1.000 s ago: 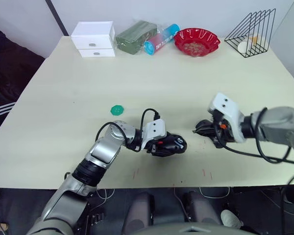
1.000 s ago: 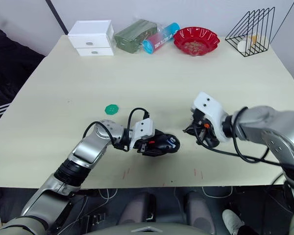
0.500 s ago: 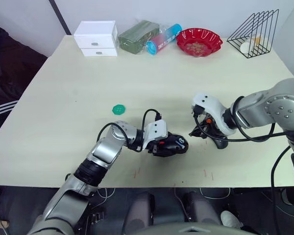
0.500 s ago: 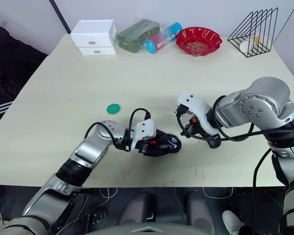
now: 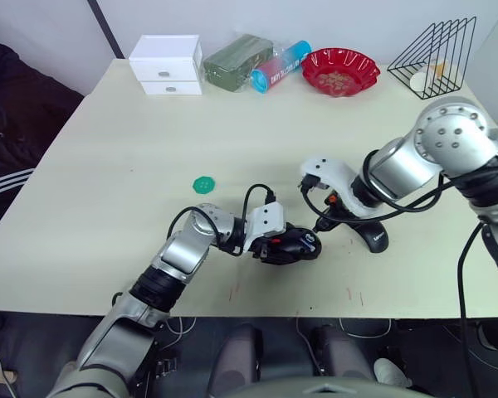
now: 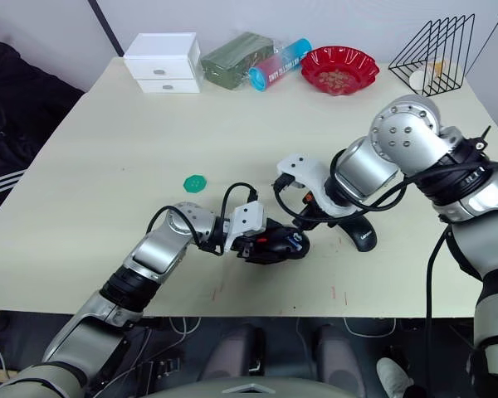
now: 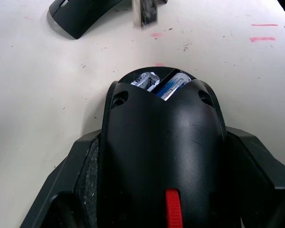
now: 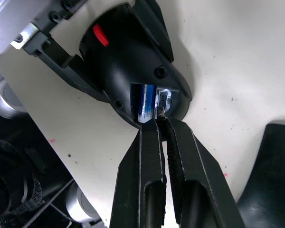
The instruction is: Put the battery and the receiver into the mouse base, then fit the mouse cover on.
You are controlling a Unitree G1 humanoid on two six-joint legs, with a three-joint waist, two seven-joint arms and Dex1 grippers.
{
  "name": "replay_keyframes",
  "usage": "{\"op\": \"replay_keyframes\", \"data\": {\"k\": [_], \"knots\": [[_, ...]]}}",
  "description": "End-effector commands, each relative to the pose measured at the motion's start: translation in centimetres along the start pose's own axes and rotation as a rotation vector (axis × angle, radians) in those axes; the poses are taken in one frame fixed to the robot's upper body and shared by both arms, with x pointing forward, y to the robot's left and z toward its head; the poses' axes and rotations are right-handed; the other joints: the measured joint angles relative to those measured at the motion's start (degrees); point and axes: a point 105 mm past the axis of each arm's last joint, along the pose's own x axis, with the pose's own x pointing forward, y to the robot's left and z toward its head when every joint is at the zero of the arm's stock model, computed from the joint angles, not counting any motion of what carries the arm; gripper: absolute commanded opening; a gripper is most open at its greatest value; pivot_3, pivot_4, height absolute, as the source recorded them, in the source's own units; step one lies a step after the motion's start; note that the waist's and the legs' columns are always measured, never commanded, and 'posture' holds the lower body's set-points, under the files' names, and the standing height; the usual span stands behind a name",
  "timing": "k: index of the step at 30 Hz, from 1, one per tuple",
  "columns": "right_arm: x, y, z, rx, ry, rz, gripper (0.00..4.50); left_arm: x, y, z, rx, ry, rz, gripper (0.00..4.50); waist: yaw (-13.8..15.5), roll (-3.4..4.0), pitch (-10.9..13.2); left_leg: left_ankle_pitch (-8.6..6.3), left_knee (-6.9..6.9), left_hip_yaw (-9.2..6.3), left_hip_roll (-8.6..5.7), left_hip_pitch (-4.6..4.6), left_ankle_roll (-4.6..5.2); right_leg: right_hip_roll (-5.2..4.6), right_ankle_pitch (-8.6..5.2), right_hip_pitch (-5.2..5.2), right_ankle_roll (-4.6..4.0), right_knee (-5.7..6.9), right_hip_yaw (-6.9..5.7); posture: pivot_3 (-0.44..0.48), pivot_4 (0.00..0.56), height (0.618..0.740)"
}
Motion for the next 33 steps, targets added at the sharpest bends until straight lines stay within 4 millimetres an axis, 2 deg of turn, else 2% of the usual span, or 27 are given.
{"op": "replay_keyframes", "data": {"k": [1, 33], "knots": [[-0.6, 0.3, 0.6, 0.0, -0.002, -0.008, 0.0, 0.7, -0.2, -1.8, -0.032, 0.07, 0.009, 2.93, 0.1, 0.0, 0.0, 0.0, 0.0, -0.01, 0.0, -0.01, 0.0, -0.02, 0.0, 0.0, 0.0, -0.01, -0.01, 0.0, 0.15, 0.74], [1.9, 0.2, 0.1, 0.068, 0.031, -0.064, 0.0, 0.8, -0.3, -1.9, -0.043, 0.06, 0.013, 2.93, 0.1, 0.03, 0.0, -0.01, 0.0, -0.13, 0.04, -0.07, 0.03, -0.1, 0.0, 0.01, 0.0, -0.05, -0.17, 0.0, 0.15, 0.74]]}}
